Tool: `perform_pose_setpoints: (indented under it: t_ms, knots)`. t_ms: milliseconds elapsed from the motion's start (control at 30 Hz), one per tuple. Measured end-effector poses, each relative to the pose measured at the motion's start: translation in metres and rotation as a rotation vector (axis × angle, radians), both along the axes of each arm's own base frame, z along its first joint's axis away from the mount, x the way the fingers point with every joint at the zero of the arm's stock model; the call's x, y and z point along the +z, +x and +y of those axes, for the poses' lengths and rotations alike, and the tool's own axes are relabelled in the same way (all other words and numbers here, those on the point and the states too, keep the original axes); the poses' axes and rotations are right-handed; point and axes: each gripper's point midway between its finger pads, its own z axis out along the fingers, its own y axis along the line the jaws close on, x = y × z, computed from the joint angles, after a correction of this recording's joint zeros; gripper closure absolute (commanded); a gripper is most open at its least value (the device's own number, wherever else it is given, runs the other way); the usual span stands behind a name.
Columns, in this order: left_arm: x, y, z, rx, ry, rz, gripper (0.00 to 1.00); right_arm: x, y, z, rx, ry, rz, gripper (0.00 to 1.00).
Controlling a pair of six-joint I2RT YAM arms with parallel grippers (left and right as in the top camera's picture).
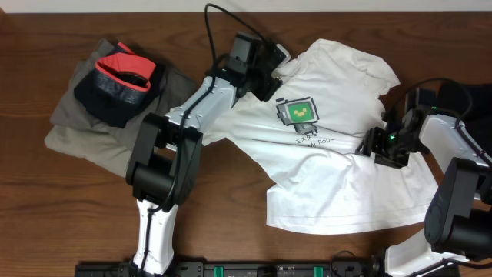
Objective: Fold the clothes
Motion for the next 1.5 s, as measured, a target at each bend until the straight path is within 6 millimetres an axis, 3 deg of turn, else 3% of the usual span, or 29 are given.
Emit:
perform_pose_setpoints:
  t_ms: [133, 233, 333, 400, 633, 767, 933, 1033, 1133, 1167, 1300, 1433, 1500]
  knots:
    - [-0.007, 0.005, 0.004, 0.005, 0.011, -0.01, 0.4, 0.001, -0.002, 0.002, 0.006, 0.013, 0.005, 0.42]
    - [-0.026, 0.004, 0.007, 0.005, 0.029, 0.018, 0.51, 0.001, -0.002, 0.003, 0.01, 0.018, 0.005, 0.42]
    - [-0.042, 0.002, 0.009, 0.01, 0.042, 0.048, 0.73, 0.001, -0.002, 0.004, 0.013, 0.021, 0.004, 0.43]
    - [-0.049, 0.001, 0.008, 0.009, 0.047, 0.06, 0.94, 0.001, -0.002, 0.004, 0.013, 0.023, 0.004, 0.43]
    - [-0.048, 0.003, 0.01, 0.009, 0.057, 0.047, 0.94, 0.001, -0.002, 0.005, 0.013, 0.027, 0.004, 0.43]
    - [-0.033, 0.018, 0.023, 0.07, 0.086, -0.016, 0.94, 0.001, -0.003, 0.005, 0.013, 0.027, 0.007, 0.43]
    - [0.001, 0.051, 0.061, 0.2, 0.109, -0.135, 0.94, 0.002, -0.005, 0.005, 0.013, 0.029, 0.013, 0.43]
    - [0.01, 0.067, 0.091, 0.276, 0.114, -0.167, 0.94, 0.002, -0.007, 0.006, 0.013, 0.031, 0.022, 0.42]
    - [0.014, 0.08, 0.119, 0.346, 0.112, -0.18, 0.92, 0.002, -0.008, 0.006, 0.015, 0.032, 0.025, 0.42]
    - [0.015, 0.083, 0.127, 0.368, 0.108, -0.181, 0.86, 0.002, -0.008, 0.006, 0.02, 0.032, 0.026, 0.42]
    - [0.014, 0.089, 0.154, 0.442, 0.107, -0.168, 0.85, 0.002, -0.01, 0.005, 0.041, 0.032, 0.026, 0.42]
    - [0.013, 0.091, 0.168, 0.482, 0.124, -0.168, 0.83, 0.011, -0.002, -0.003, 0.033, 0.028, 0.005, 0.42]
    - [0.012, 0.091, 0.172, 0.492, 0.134, -0.163, 0.72, 0.02, 0.008, -0.014, 0.01, 0.016, -0.019, 0.45]
